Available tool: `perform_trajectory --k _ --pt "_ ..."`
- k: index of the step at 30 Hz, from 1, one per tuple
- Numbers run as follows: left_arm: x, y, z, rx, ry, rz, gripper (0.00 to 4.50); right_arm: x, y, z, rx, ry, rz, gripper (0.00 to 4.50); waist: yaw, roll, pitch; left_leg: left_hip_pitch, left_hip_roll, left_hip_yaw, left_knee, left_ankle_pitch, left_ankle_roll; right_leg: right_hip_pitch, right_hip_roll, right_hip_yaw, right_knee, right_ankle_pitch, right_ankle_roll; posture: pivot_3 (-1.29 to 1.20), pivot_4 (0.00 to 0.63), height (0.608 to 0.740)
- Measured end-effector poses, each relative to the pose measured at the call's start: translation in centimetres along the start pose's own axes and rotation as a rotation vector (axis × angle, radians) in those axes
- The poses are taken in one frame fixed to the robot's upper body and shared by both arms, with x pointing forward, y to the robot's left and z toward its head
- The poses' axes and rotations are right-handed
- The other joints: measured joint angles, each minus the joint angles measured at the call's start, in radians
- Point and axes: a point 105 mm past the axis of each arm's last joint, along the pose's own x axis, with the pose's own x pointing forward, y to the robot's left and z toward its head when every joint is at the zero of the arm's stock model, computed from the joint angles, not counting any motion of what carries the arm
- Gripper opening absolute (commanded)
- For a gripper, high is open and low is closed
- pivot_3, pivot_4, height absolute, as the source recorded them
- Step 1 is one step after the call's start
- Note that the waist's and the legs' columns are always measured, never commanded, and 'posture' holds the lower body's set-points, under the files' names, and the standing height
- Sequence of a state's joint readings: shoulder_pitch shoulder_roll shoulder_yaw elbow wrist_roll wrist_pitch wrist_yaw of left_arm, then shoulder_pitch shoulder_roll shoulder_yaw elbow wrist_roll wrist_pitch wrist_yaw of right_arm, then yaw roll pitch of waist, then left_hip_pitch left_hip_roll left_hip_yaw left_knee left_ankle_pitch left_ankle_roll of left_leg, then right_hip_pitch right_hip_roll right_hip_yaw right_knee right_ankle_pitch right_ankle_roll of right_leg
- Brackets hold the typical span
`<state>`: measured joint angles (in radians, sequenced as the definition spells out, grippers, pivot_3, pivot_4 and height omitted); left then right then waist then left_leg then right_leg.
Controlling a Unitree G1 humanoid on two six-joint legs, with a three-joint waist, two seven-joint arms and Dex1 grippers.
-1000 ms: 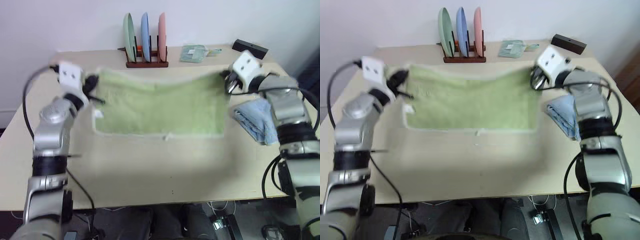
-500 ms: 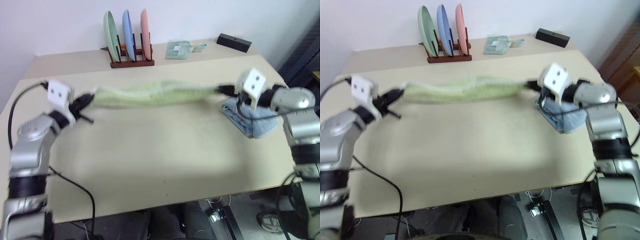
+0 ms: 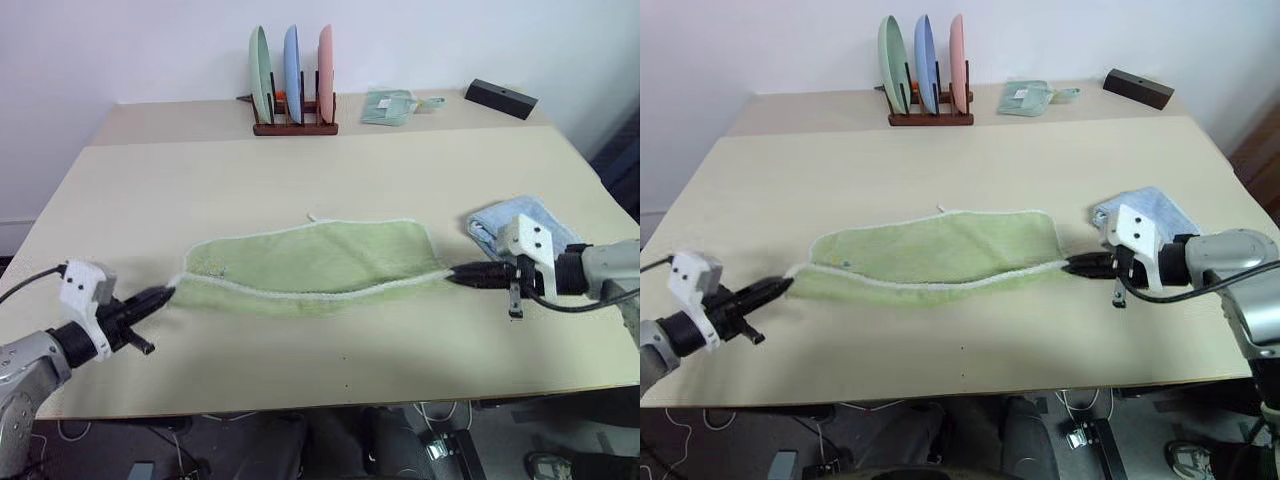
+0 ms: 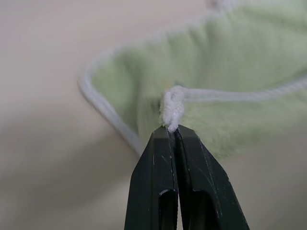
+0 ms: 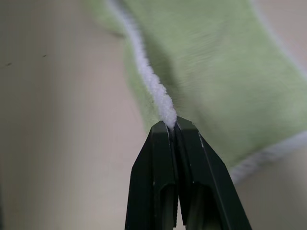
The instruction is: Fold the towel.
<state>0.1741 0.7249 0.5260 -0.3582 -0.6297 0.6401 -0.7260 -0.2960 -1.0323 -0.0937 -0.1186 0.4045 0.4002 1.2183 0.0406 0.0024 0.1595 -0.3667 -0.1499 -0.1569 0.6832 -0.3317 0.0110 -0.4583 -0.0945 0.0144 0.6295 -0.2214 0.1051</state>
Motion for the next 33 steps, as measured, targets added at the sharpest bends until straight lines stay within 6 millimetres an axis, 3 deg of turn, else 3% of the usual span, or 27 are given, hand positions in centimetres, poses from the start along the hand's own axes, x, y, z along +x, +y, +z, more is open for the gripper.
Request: perform_trajectory --k 3,5,10,15,23,26,31,33 --pt "1.3 2.6 1.8 0.002 -0.084 0.118 0.00 0.3 -3.5 0.9 -0.039 -0.058 -0.148 0.02 -0.001 0.000 0.000 0.001 0.000 0.001 0.000 0.000 0.000 0.001 0.000 0.000 0.000 0.000 0.000 0.00 0.150 0.740" --pt "2.4 3.1 2.8 0.025 -0.115 0.141 0.00 1.1 -5.2 1.3 -0.082 -0.066 -0.203 0.02 -0.003 0.000 0.000 0.001 0.000 0.002 -0.001 0.000 0.000 0.000 0.000 0.001 0.000 0.000 0.000 0.00 0.150 0.740" --pt "4.5 4.0 2.1 -0.008 -0.106 0.167 0.00 3.7 -7.5 0.3 -0.073 -0.046 -0.255 0.02 -0.007 0.000 0.000 0.000 0.000 0.008 -0.002 -0.001 0.001 -0.004 -0.001 0.000 0.000 0.000 0.000 0.00 0.150 0.740" --pt "5.5 4.8 0.5 -0.009 -0.043 0.191 0.00 6.2 -8.4 -0.6 -0.082 -0.021 -0.256 0.02 -0.015 0.000 0.000 0.000 0.001 0.008 -0.001 -0.001 0.001 -0.004 -0.001 0.001 0.000 0.000 0.000 0.00 0.150 0.740" --pt "6.2 5.3 -1.3 -0.028 0.016 0.218 0.00 7.8 -9.0 -1.6 -0.086 0.005 -0.263 0.02 -0.034 0.000 0.000 0.000 0.001 0.008 -0.001 -0.001 0.001 -0.004 0.000 0.000 0.001 0.000 0.000 0.00 0.150 0.740" --pt "6.7 5.4 -1.4 -0.056 0.006 0.230 0.95 8.3 -9.0 -2.2 -0.083 0.030 -0.267 0.94 -0.036 0.000 0.000 0.000 0.001 0.008 -0.001 -0.001 0.001 -0.004 0.000 0.000 0.001 0.000 0.000 0.00 0.150 0.740" --pt "6.8 6.7 -1.1 -0.034 -0.020 0.328 3.34 7.8 -9.6 -2.2 -0.128 0.050 -0.316 3.30 -0.037 0.000 0.000 0.000 0.001 0.008 -0.001 -0.001 0.001 -0.005 0.000 0.000 0.001 0.000 0.000 0.00 0.150 0.740" --pt "6.8 7.1 -0.5 -0.024 -0.055 0.371 3.34 7.1 -10.0 -2.1 -0.159 0.058 -0.355 3.30 -0.036 0.000 0.000 0.000 0.001 0.008 -0.001 -0.001 0.001 -0.005 -0.001 0.000 0.001 0.000 0.000 0.00 0.150 0.740"
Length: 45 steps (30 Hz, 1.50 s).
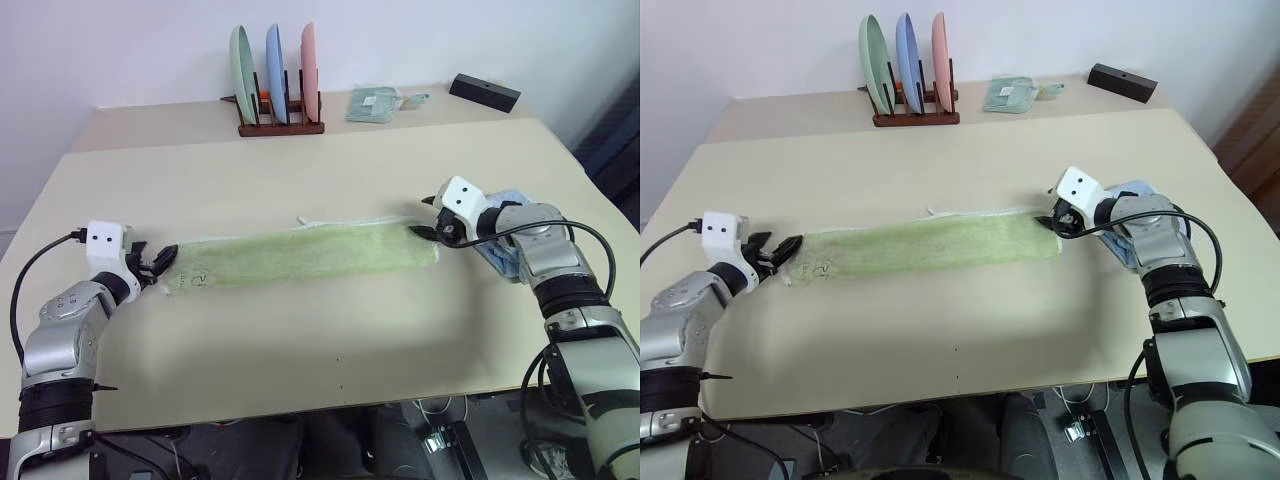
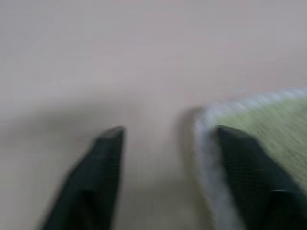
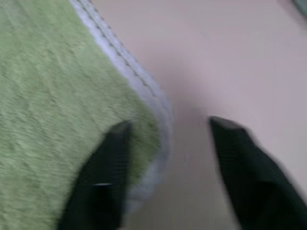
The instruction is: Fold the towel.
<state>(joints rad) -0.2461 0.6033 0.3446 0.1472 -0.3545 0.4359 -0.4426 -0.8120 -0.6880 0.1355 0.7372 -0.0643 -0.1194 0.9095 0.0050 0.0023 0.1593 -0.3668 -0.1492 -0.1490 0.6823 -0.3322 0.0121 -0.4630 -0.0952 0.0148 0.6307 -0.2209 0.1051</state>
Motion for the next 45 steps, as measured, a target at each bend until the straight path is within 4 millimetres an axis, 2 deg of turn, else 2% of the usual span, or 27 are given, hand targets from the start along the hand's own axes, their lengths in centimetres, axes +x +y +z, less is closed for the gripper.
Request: perform_trajectory --k 4,6,8,10,12,13,15,18,24,27,33,36,39,43,45 --pt "-0.3 0.5 0.1 -0.037 -0.049 0.077 3.34 -3.0 -2.0 -0.6 -0.041 0.024 -0.128 3.30 0.005 0.000 0.000 0.000 0.000 0.000 0.000 0.000 0.000 0.000 0.000 0.000 0.000 0.000 0.000 0.00 0.150 0.740" --pt "-0.7 0.6 0.3 -0.050 -0.074 0.106 3.42 -4.5 -2.5 -0.7 -0.015 0.030 -0.166 3.86 0.006 0.000 0.000 -0.001 0.000 0.000 0.000 0.000 0.000 0.000 0.000 0.000 0.000 0.000 0.000 0.00 0.150 0.740" --pt "-1.2 0.6 1.0 -0.020 -0.113 0.123 3.42 -6.3 -1.7 -0.4 0.121 -0.021 -0.154 4.48 0.009 0.000 0.000 -0.001 0.001 0.000 0.000 0.000 0.000 0.000 0.000 0.000 0.000 0.000 0.000 0.00 0.150 0.740" --pt "-1.4 0.1 2.4 0.024 -0.167 0.115 3.42 -7.6 0.5 0.3 0.296 -0.085 -0.083 4.48 0.011 0.000 0.000 -0.001 0.001 0.000 0.001 0.000 0.000 0.000 0.000 0.000 0.000 0.000 0.000 0.00 0.150 0.740" --pt "-1.3 -1.3 4.2 0.031 -0.237 0.060 3.42 -8.4 3.4 1.4 0.452 -0.137 0.013 4.48 0.015 -0.001 0.000 -0.001 0.001 0.000 0.002 0.000 0.000 0.001 0.000 0.000 0.000 0.001 0.001 0.00 0.150 0.740" --pt "-1.2 -2.4 4.9 0.041 -0.259 0.011 3.42 -8.3 4.7 1.9 0.514 -0.152 0.059 4.48 0.013 -0.001 -0.001 -0.001 0.001 0.000 0.002 0.000 0.001 0.002 0.000 0.001 0.000 0.001 0.002 0.00 0.150 0.740" --pt "-1.0 -5.6 5.7 0.069 -0.272 -0.150 3.42 -8.4 6.9 2.4 0.649 -0.167 0.112 4.48 0.013 -0.001 -0.001 0.000 0.000 0.001 0.002 -0.001 0.001 0.003 0.000 0.001 0.000 0.001 0.002 0.00 0.150 0.740" --pt "-1.2 -10.7 5.2 0.098 -0.230 -0.396 3.42 -8.1 9.3 1.4 0.852 -0.110 0.124 4.48 0.011 -0.001 -0.001 0.000 0.000 0.001 0.002 -0.001 0.002 0.002 0.000 0.002 0.000 0.001 0.002 0.00 0.150 0.740" --pt "-2.7 -18.3 4.8 0.104 -0.207 -0.729 3.42 -6.6 11.1 -0.4 1.149 -0.012 0.004 4.48 0.008 -0.001 -0.001 0.000 0.001 0.003 0.001 -0.001 0.002 0.001 0.000 0.003 0.000 0.001 0.002 0.00 0.150 0.740" --pt "-3.2 -20.2 4.2 0.127 -0.192 -0.815 3.42 -5.3 10.4 0.0 1.251 -0.030 -0.079 4.48 0.007 0.000 -0.002 0.002 0.001 0.005 0.000 -0.001 0.001 0.001 0.001 0.005 0.000 0.001 0.002 0.00 0.150 0.740" --pt "-3.7 -21.3 3.3 0.117 -0.187 -0.863 3.42 -3.2 8.8 0.5 1.463 -0.097 -0.190 4.48 0.009 0.001 -0.002 0.002 0.001 0.005 0.001 -0.001 0.002 0.002 0.001 0.005 0.000 0.001 0.002 0.00 0.150 0.740" --pt "-3.8 -21.8 3.0 0.114 -0.186 -0.865 3.42 -2.4 7.9 0.2 1.534 -0.104 -0.243 3.61 0.007 0.001 -0.003 0.002 0.001 0.005 0.000 -0.001 0.002 0.001 0.001 0.005 0.000 0.001 0.002 0.00 0.150 0.740" --pt "-3.8 -22.2 2.3 0.093 -0.177 -0.848 3.42 -1.9 7.6 -0.4 1.578 -0.087 -0.293 2.15 0.005 0.002 -0.003 0.002 0.001 0.005 0.000 -0.001 0.002 0.001 0.001 0.005 0.001 0.001 0.002 0.00 0.150 0.740" --pt "-3.7 -21.6 1.1 0.070 -0.147 -0.778 3.42 -2.1 7.0 -0.6 1.567 -0.090 -0.347 0.17 0.003 0.002 -0.003 0.002 0.001 0.006 0.000 -0.001 0.002 0.001 0.001 0.005 0.001 0.001 0.002 0.00 0.150 0.740" --pt "-3.7 -21.4 0.8 0.066 -0.139 -0.759 3.42 -2.5 6.5 -0.6 1.546 -0.097 -0.373 0.04 0.006 0.002 -0.003 0.002 0.001 0.006 0.000 -0.001 0.002 0.001 0.001 0.005 0.001 0.001 0.002 0.00 0.150 0.740"
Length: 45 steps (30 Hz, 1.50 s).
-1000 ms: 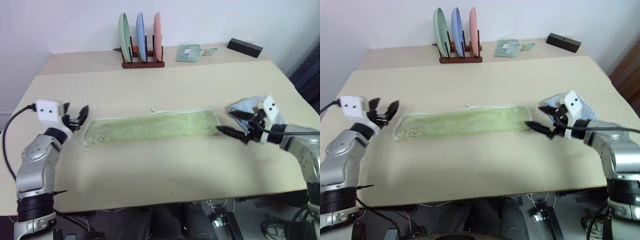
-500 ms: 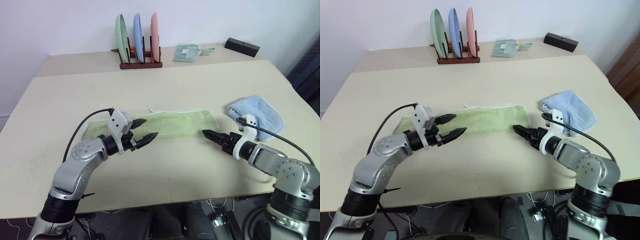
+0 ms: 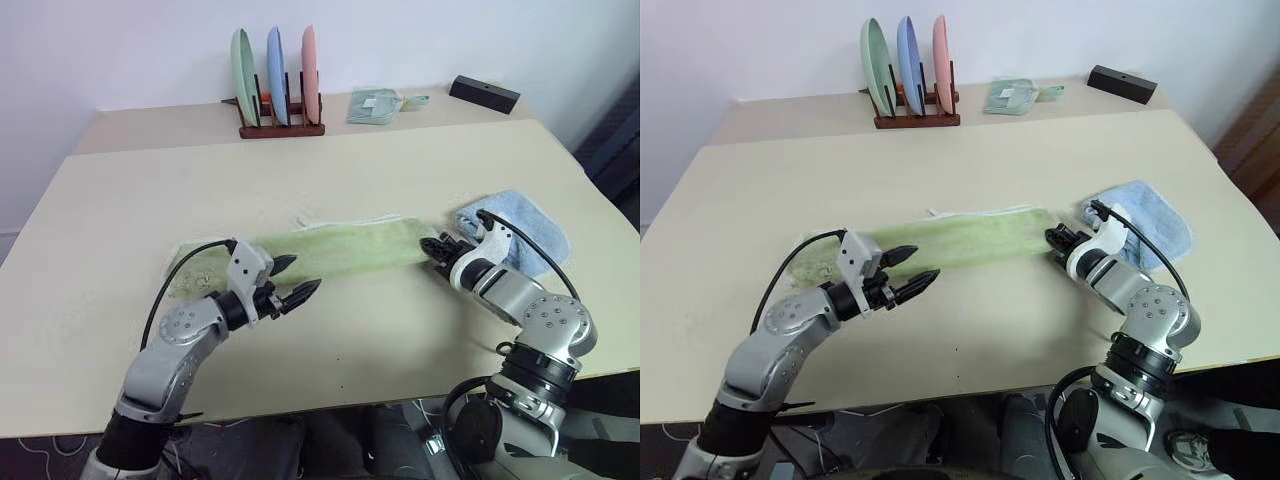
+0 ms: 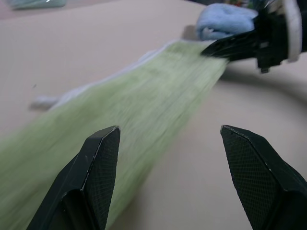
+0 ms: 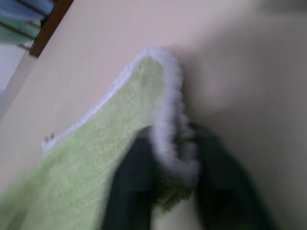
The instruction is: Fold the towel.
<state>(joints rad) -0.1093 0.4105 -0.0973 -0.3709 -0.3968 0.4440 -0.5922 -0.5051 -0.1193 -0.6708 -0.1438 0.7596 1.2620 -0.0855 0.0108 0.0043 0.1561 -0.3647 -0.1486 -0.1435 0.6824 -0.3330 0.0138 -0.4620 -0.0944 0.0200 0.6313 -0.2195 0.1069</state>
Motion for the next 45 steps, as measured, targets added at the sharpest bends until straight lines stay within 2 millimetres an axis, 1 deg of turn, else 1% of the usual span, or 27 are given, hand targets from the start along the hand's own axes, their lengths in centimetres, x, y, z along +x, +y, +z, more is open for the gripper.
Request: perform_trajectory --k 3,5,7,8,10,12,15,17,19,20,23,25,27,30,31,32,34,36,37,40,41,42,43,45 --pt "-0.2 0.4 -0.1 -0.002 -0.007 0.037 3.42 -0.9 -0.1 1.8 -0.094 -0.036 -0.017 0.04 0.003 0.000 0.000 0.000 0.000 0.000 0.000 0.000 0.001 0.000 0.000 0.000 0.000 0.000 0.000 0.00 0.150 0.740" --pt "-0.5 1.1 0.0 -0.006 -0.020 0.077 3.42 -2.5 0.0 4.0 -0.332 -0.058 -0.022 0.04 0.006 0.001 0.000 -0.001 -0.001 0.000 0.000 -0.001 0.001 0.000 -0.001 0.000 -0.001 0.000 0.000 0.00 0.150 0.740" --pt "-1.0 2.1 -0.2 -0.003 -0.019 0.121 3.42 -3.8 0.8 5.9 -0.548 -0.094 -0.009 0.04 0.001 0.001 0.000 0.000 0.000 0.001 0.000 -0.001 0.001 0.000 0.000 0.000 -0.001 0.000 0.000 0.00 0.150 0.740" --pt "-1.1 2.5 -0.2 -0.001 -0.019 0.137 3.42 -4.1 1.4 6.5 -0.647 -0.099 0.009 0.04 -0.003 0.000 0.000 0.000 0.000 0.002 0.000 -0.001 0.001 0.000 0.000 0.000 -0.001 0.000 0.000 0.00 0.150 0.740" --pt "-1.2 2.7 -0.3 0.002 -0.016 0.142 3.42 -4.0 2.4 6.7 -0.789 -0.085 0.054 0.04 -0.008 0.000 0.000 0.003 0.001 0.003 -0.001 -0.001 0.001 0.002 0.000 0.000 -0.001 0.000 0.000 0.00 0.150 0.740" --pt "-1.2 2.8 -0.2 0.011 -0.023 0.143 3.42 -3.4 3.8 5.2 -0.955 -0.016 0.145 0.04 -0.007 0.000 0.000 0.004 0.002 0.004 -0.002 -0.001 0.001 0.002 0.000 0.001 -0.001 0.000 0.000 0.00 0.150 0.740" --pt "-1.1 3.0 -0.1 0.018 -0.023 0.150 3.42 -2.4 6.7 1.0 -1.156 0.101 0.353 0.04 -0.004 0.000 0.000 0.004 0.002 0.004 -0.001 -0.001 0.001 0.002 0.000 0.001 -0.001 0.000 0.000 0.00 0.150 0.740" --pt "-1.0 3.2 0.1 0.024 -0.029 0.155 3.42 -1.5 8.1 -1.6 -1.243 0.153 0.457 0.04 0.000 0.000 0.000 0.003 0.002 0.004 -0.001 -0.001 0.001 0.002 0.000 0.001 -0.001 0.000 0.000 0.00 0.150 0.740" --pt "-0.9 3.2 0.1 0.023 -0.033 0.164 3.42 -0.2 9.6 -3.5 -1.278 0.162 0.517 0.04 0.004 -0.001 -0.001 0.003 0.001 0.004 0.000 -0.001 0.001 0.002 0.000 0.000 -0.001 0.000 0.000 0.00 0.150 0.740" --pt "-0.9 3.3 0.1 0.023 -0.033 0.166 3.42 0.3 9.9 -4.2 -1.294 0.170 0.531 0.04 0.005 -0.001 -0.001 0.003 0.001 0.004 0.000 -0.001 0.002 0.002 0.000 0.000 -0.001 0.000 0.000 0.00 0.150 0.740" --pt "-0.9 3.3 0.0 0.023 -0.033 0.181 3.42 1.5 9.9 -6.5 -1.353 0.208 0.544 0.04 0.006 -0.002 -0.001 0.003 0.000 0.003 0.000 -0.001 0.002 0.002 -0.001 -0.001 -0.002 0.000 0.000 0.00 0.150 0.740" --pt "-1.0 3.3 0.0 0.022 -0.032 0.189 3.42 1.9 9.2 -7.1 -1.367 0.240 0.522 0.04 0.005 -0.002 -0.001 0.002 0.000 0.003 0.000 -0.001 0.002 0.002 -0.001 -0.001 -0.002 0.000 0.000 0.00 0.150 0.740" --pt "-1.1 3.2 -0.1 0.020 -0.031 0.194 3.42 1.8 9.0 -7.0 -1.359 0.254 0.525 0.04 0.003 -0.002 -0.001 0.002 0.001 0.003 0.000 -0.001 0.002 0.002 -0.001 -0.001 -0.002 0.000 0.000 0.00 0.150 0.740" --pt "-1.2 3.1 -0.1 0.019 -0.031 0.200 3.42 0.9 8.8 -7.1 -1.343 0.281 0.571 0.88 0.005 -0.002 -0.001 0.002 0.001 0.003 0.000 -0.001 0.002 0.002 -0.001 -0.001 -0.002 0.000 0.000 0.00 0.150 0.740" --pt "-1.3 3.1 -0.1 0.018 -0.030 0.203 3.42 0.3 8.8 -7.2 -1.339 0.293 0.609 1.31 0.006 -0.002 -0.001 0.002 0.001 0.003 0.000 -0.001 0.002 0.002 -0.001 -0.001 -0.002 0.000 0.000 0.00 0.150 0.740" --pt "-1.3 3.2 -0.2 0.017 -0.028 0.206 3.42 -0.2 8.9 -7.2 -1.336 0.296 0.634 1.83 0.005 -0.002 -0.001 0.002 0.000 0.003 0.000 -0.001 0.002 0.002 -0.001 -0.001 -0.002 0.000 0.000 0.00 0.150 0.740" --pt "-1.3 3.2 -0.2 0.015 -0.027 0.207 3.42 -1.1 9.3 -6.8 -1.316 0.278 0.675 2.80 0.003 -0.002 -0.001 0.002 0.001 0.003 0.000 -0.001 0.002 0.002 -0.001 -0.001 -0.002 0.000 0.000 0.00 0.150 0.740" --pt "-1.3 3.1 -0.1 0.014 -0.030 0.205 3.42 -2.0 9.6 -6.0 -1.307 0.247 0.716 2.80 0.005 -0.002 -0.001 0.002 0.001 0.003 0.000 -0.001 0.002 0.002 -0.001 -0.001 -0.002 0.000 0.000 0.00 0.150 0.740" --pt "-1.4 3.2 -0.1 0.012 -0.031 0.209 3.42 -2.8 9.7 -5.3 -1.311 0.229 0.745 2.80 0.007 -0.002 -0.001 0.002 0.001 0.003 0.000 -0.001 0.002 0.002 -0.001 -0.001 -0.002 0.000 0.000 0.00 0.150 0.740" --pt "-1.8 3.7 0.0 0.003 -0.034 0.234 3.42 -4.1 10.0 -4.1 -1.288 0.177 0.797 2.80 0.004 -0.002 -0.001 0.003 0.001 0.003 0.000 -0.001 0.002 0.003 -0.001 -0.001 -0.002 0.000 0.000 0.00 0.150 0.740" --pt "-1.9 3.8 0.0 -0.004 -0.032 0.243 3.42 -4.2 10.1 -3.8 -1.273 0.160 0.802 2.55 0.004 -0.002 -0.001 0.003 0.001 0.003 0.000 -0.001 0.002 0.003 0.000 -0.001 -0.002 0.000 0.000 0.00 0.150 0.740" --pt "-2.2 3.9 -0.1 -0.013 -0.031 0.253 3.42 -3.7 10.4 -3.3 -1.237 0.127 0.789 2.28 0.001 -0.002 -0.001 0.004 0.001 0.003 -0.001 -0.001 0.002 0.003 0.000 0.000 -0.002 0.000 0.000 0.00 0.150 0.740" --pt "-2.3 3.8 -0.2 -0.028 -0.029 0.259 3.42 -2.7 10.7 -2.3 -1.179 0.067 0.750 1.98 -0.004 -0.003 -0.001 0.006 0.001 0.004 -0.002 -0.001 0.002 0.003 0.001 0.001 -0.001 0.000 0.000 0.00 0.150 0.740" --pt "-2.7 3.3 -0.2 -0.063 -0.035 0.262 3.42 0.0 10.7 -0.5 -1.100 -0.019 0.640 0.94 -0.006 -0.003 -0.001 0.007 0.002 0.005 -0.002 -0.001 0.002 0.004 0.001 0.002 -0.001 0.000 0.000 0.00 0.150 0.740"
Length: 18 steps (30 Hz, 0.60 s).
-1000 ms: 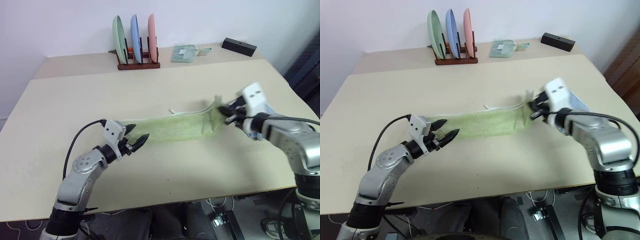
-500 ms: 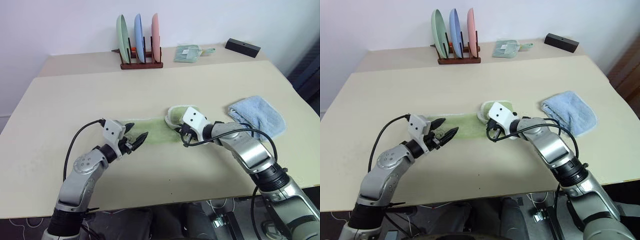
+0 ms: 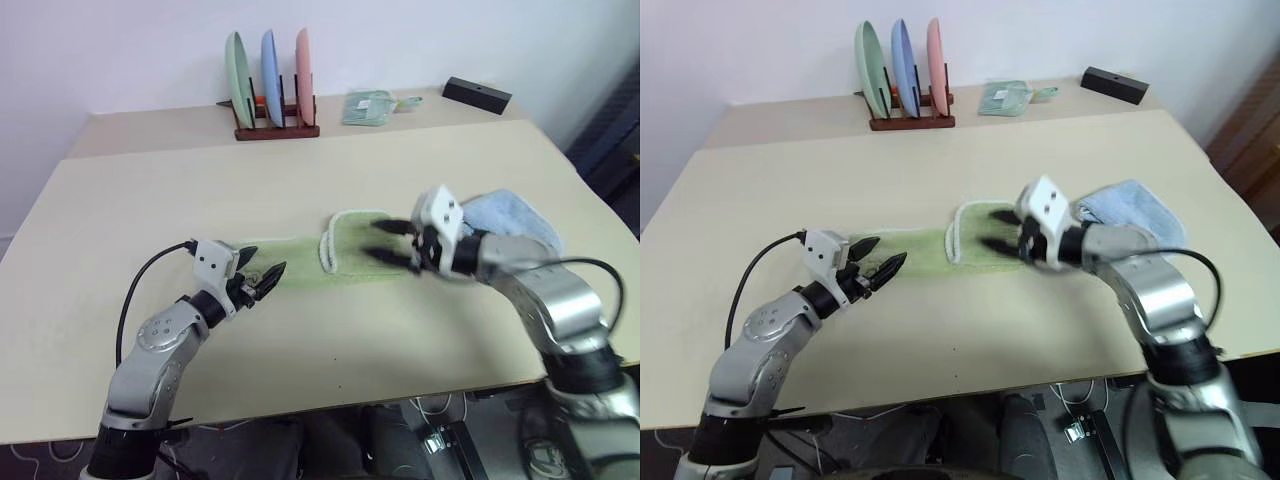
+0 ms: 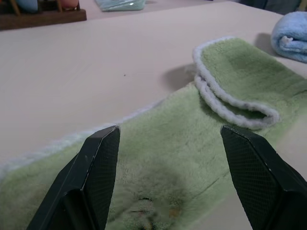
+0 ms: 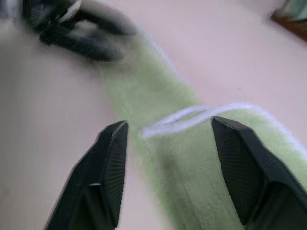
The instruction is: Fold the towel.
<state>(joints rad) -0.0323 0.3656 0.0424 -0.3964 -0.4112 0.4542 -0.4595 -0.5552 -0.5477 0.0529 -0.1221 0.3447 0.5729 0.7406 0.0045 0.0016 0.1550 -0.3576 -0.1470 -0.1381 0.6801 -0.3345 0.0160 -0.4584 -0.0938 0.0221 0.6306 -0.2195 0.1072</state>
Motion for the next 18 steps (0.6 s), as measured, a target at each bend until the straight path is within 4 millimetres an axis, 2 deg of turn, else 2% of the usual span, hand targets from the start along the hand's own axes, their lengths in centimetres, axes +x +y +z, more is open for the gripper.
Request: perform_trajectory --k 2,5,8,9,16,18 --pt "-0.5 -0.3 -0.2 -0.024 0.008 0.006 3.42 1.0 -1.2 -1.1 0.027 0.015 -0.066 0.04 0.008 0.000 0.000 0.000 0.000 -0.001 -0.001 0.000 0.000 -0.001 0.000 0.000 0.000 0.000 0.000 0.00 0.150 0.740" --pt "-1.4 -0.3 -0.9 -0.045 0.039 0.033 3.42 3.0 -0.4 -4.0 0.074 0.054 -0.063 0.04 0.008 0.000 0.000 -0.001 0.000 0.000 -0.002 0.000 0.000 0.000 0.000 -0.001 -0.002 0.000 0.000 0.00 0.150 0.740" --pt "-2.2 -0.9 -1.3 -0.056 0.058 0.038 3.42 4.1 1.1 -7.6 0.134 0.113 -0.038 0.04 0.008 0.000 0.000 -0.001 -0.001 0.000 -0.001 0.000 0.000 0.000 -0.001 -0.001 -0.001 0.000 0.000 0.00 0.150 0.740" --pt "-2.4 -1.0 -1.3 -0.060 0.062 0.045 3.42 4.2 1.4 -8.1 0.137 0.118 -0.035 0.04 0.008 0.000 0.000 -0.001 -0.001 0.000 -0.001 0.000 0.000 0.000 -0.001 -0.001 -0.001 0.000 0.000 0.00 0.150 0.740" --pt "-4.4 -0.8 -2.1 -0.117 0.092 0.130 3.42 4.3 1.5 -8.7 0.018 0.133 -0.030 0.04 0.008 0.000 -0.001 0.001 0.000 0.000 -0.001 0.000 0.000 0.001 0.000 0.000 -0.001 0.000 0.000 0.00 0.150 0.740" --pt "-4.9 -1.0 -2.8 -0.156 0.110 0.153 3.42 4.2 1.4 -8.6 0.040 0.118 -0.034 0.55 0.009 -0.001 -0.001 0.001 0.000 0.000 -0.001 0.000 0.000 0.002 0.000 0.000 -0.001 0.000 0.000 0.00 0.150 0.740"
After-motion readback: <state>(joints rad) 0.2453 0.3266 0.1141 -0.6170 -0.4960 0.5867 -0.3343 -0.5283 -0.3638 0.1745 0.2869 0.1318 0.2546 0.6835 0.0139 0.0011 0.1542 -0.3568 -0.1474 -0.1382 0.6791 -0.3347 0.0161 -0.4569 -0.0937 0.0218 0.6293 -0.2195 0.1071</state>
